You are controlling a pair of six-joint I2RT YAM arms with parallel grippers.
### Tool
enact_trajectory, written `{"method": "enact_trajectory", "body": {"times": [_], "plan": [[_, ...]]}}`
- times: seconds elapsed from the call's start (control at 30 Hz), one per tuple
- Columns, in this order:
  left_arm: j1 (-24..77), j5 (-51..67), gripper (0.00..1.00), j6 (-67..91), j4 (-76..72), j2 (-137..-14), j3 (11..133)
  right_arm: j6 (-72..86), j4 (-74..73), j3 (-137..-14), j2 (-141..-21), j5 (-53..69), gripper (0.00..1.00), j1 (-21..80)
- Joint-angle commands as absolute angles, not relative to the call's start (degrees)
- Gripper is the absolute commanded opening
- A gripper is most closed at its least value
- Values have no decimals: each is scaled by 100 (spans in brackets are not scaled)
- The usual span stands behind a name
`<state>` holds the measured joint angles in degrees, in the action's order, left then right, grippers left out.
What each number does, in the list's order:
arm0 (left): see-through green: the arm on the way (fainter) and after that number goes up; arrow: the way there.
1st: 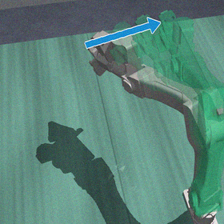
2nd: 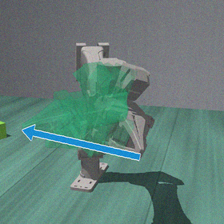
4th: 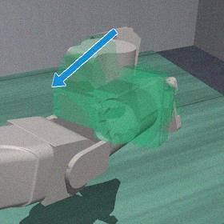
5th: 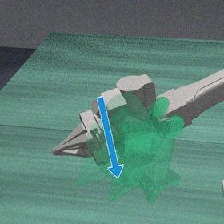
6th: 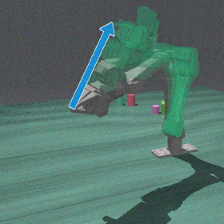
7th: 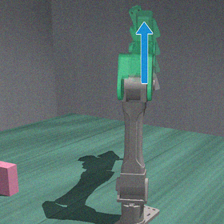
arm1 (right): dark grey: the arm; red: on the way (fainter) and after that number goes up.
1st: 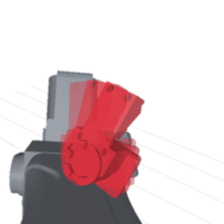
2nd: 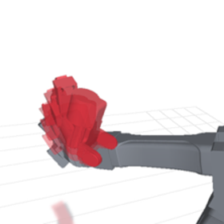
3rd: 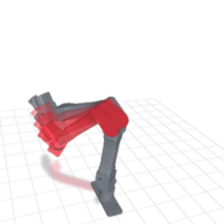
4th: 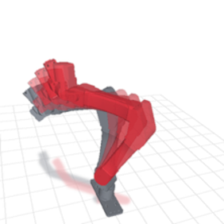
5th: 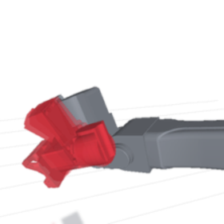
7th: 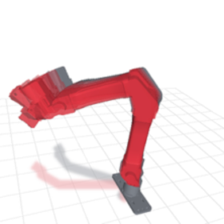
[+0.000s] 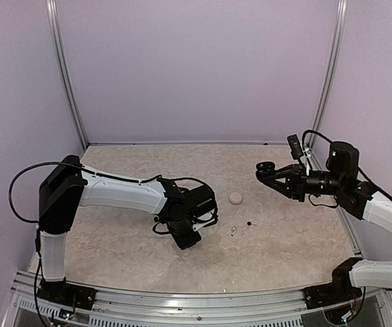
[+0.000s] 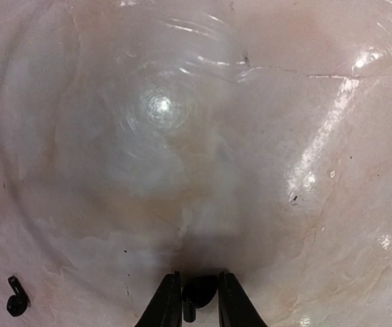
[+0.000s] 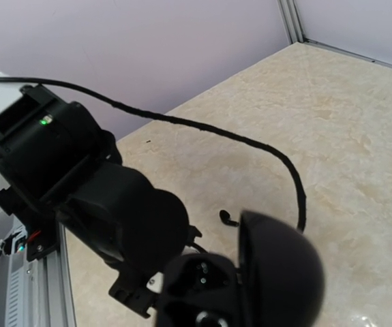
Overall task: Insert the wireless bluetooth earbuds into the charging case
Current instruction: Pick up the left earbud from the center of the board.
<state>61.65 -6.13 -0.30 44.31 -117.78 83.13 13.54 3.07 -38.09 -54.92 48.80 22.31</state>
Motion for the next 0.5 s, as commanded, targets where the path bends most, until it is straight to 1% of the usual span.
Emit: {"method": "enact_trajectory", "body": {"times": [0.0, 0.3, 0.47], "plan": [[6034, -381, 21, -115, 4637, -11967, 8364, 1283, 244, -3944, -5388, 4852, 0, 2145], [5991, -139, 12, -174, 4567, -11710, 8055, 1283, 302, -3919, -5444, 4936, 0, 2144], [5955, -88, 11, -185, 4211, -11399, 7736, 1298, 450, -3862, -5470, 5081, 0, 2145]]}}
